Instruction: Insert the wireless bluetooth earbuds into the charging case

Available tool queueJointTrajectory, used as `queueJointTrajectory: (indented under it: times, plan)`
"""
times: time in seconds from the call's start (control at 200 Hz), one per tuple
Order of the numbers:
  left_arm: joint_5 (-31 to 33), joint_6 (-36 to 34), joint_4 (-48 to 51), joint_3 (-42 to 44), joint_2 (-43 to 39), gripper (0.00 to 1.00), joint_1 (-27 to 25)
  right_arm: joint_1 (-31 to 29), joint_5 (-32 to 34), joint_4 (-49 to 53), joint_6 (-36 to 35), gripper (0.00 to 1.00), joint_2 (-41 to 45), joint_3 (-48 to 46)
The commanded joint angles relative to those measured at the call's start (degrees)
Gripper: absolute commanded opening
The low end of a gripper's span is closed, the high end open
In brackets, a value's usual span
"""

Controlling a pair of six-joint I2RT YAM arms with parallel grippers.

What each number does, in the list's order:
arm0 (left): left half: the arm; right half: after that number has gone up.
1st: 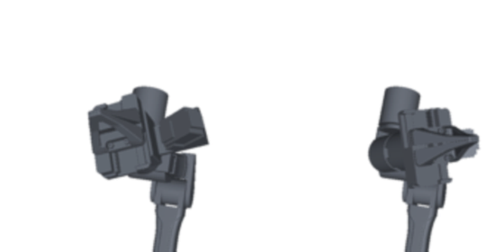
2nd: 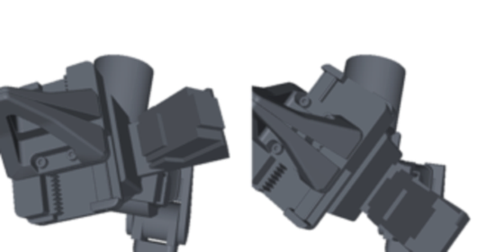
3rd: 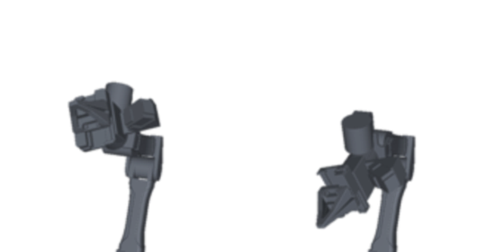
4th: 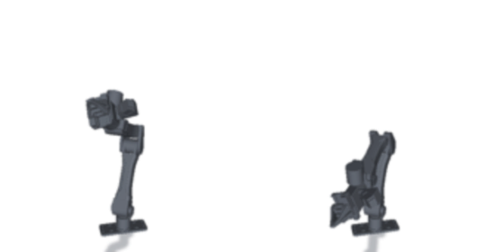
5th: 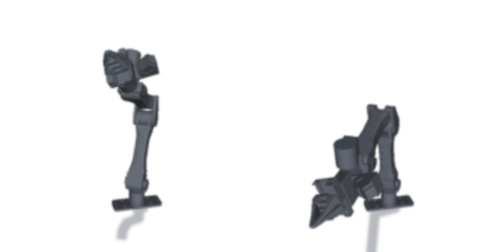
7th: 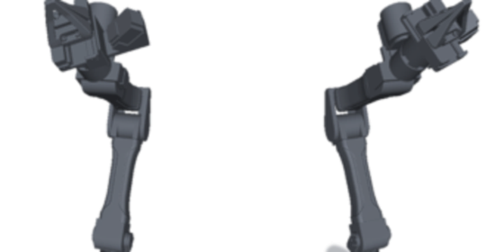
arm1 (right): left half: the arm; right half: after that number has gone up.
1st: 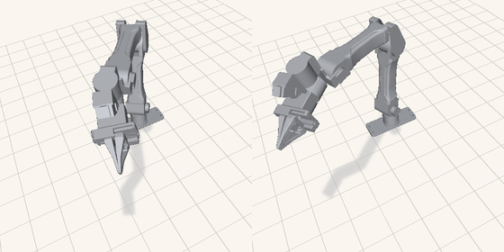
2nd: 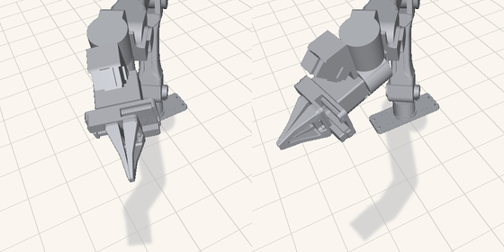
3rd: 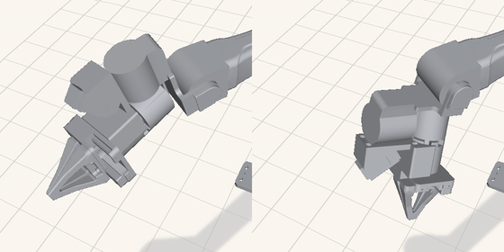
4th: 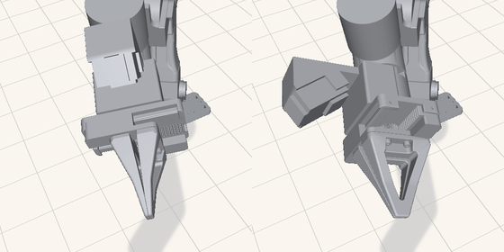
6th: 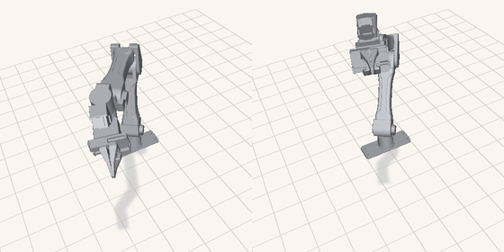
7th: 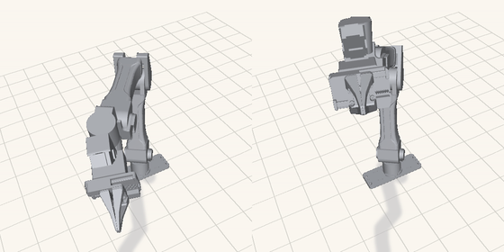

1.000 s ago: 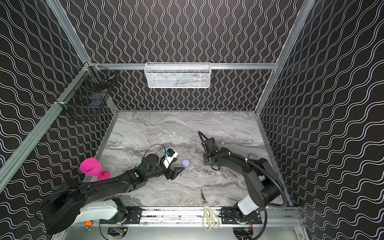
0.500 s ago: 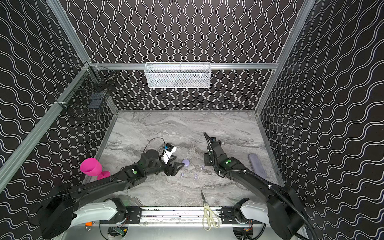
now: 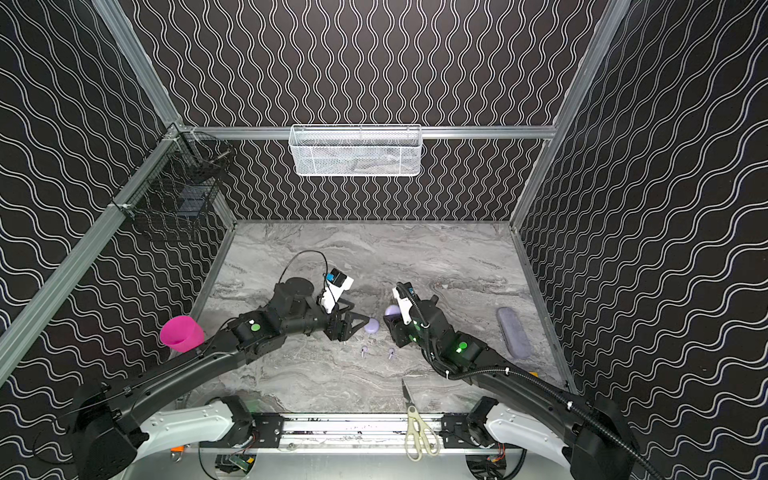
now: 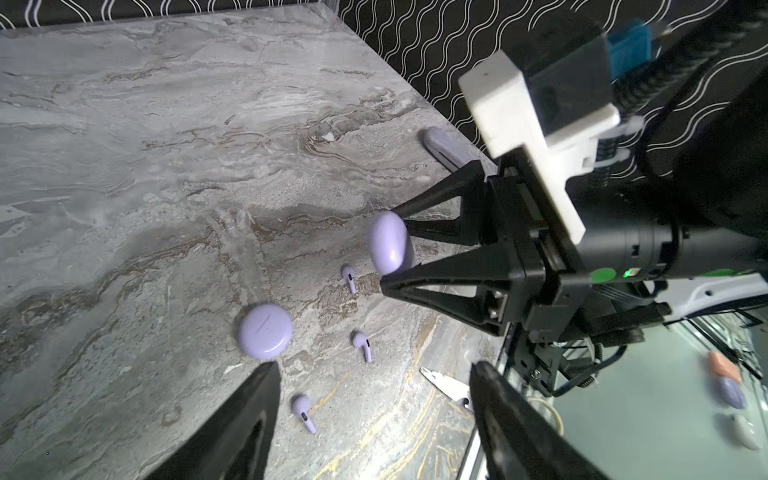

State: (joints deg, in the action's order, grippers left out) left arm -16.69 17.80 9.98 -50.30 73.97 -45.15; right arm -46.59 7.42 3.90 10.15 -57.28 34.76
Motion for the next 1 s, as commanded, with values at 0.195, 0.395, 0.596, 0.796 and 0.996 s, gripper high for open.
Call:
queueJointTrajectory:
  times: [0.195, 0.395, 0.596, 0.796, 0.996]
  plan:
    - [-16.4, 2.3, 2.9, -2.0, 0.7, 0.70, 7.2, -4.2, -0.9, -6.2, -2.5, 0.41, 1.1, -0.1]
    - [-25.6, 5.0, 1.4, -3.1, 3.1, 0.69, 10.1, -7.0, 0.0, -7.0, -2.9, 0.41, 0.3, 1.7]
    - [-28.9, 5.8, 1.4, -4.2, 4.2, 0.68, 10.8, -9.0, 0.9, -7.4, -3.5, 0.40, -1.7, 3.5]
    - [-32.1, 6.2, 1.2, -4.4, 5.6, 0.65, 11.1, -10.3, 1.7, -7.1, -4.0, 0.40, -3.4, 5.6]
    - [-32.7, 5.8, 0.9, -4.0, 6.0, 0.64, 11.4, -10.8, 2.0, -6.5, -4.4, 0.40, -4.5, 7.4]
